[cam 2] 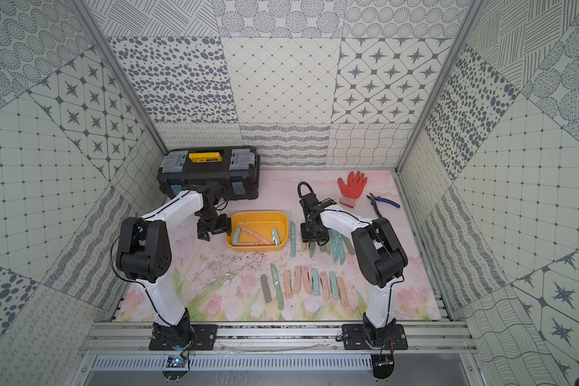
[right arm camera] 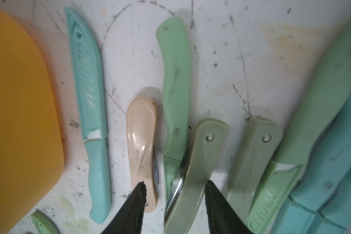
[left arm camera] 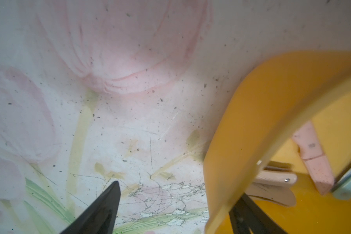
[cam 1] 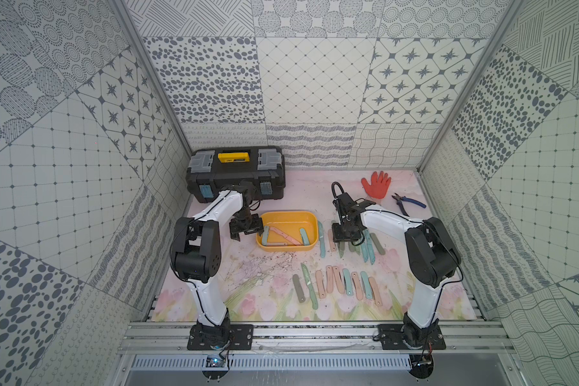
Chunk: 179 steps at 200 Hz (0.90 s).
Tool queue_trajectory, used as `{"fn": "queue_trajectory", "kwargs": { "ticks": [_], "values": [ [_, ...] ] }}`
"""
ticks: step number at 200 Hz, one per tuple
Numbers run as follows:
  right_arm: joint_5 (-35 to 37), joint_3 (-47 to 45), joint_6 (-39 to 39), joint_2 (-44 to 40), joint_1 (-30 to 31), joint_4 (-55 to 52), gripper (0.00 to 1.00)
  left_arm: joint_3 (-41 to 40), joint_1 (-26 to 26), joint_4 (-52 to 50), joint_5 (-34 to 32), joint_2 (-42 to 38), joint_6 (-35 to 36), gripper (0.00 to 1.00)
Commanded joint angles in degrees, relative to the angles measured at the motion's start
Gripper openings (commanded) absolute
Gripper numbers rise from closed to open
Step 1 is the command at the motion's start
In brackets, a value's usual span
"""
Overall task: Take the fruit knife out of the storage box
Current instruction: Place the fruit knife at the center of the board.
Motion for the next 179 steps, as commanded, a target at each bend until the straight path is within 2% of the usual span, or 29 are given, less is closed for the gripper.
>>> {"fn": "queue_trajectory", "kwargs": {
  "ticks": [1, 55, 103, 149, 179],
  "values": [
    [1.2, 1.5, 0.6, 1.2, 0.1, -0.3, 0.5, 0.8, -0.1, -1.6, 0.0, 0.0, 0.2, 0.81],
    [1.7, 0.5, 0.4, -0.4, -0.1, 0.3, 0.49, 0.8, -0.1, -1.6, 0.0, -0.1, 0.2, 0.81],
    [-4.9, -2.0, -0.8, -6.3, 1.4, 6.7, 0.5, 0.9, 0.0, -1.6, 0.0, 0.0, 0.1, 0.81],
    [-1.4, -3.4, -3.5, -14.7, 6.3, 16.5, 0.56, 0.8, -0.1, -1.6, -0.2, 0.1, 0.2, 0.81],
    [-7.6, -2.3, -7.2, -15.2, 7.8, 20.4, 0.58, 0.8, -0.1, -1.5, 0.0, 0.1, 0.2, 0.81]
  ]
}}
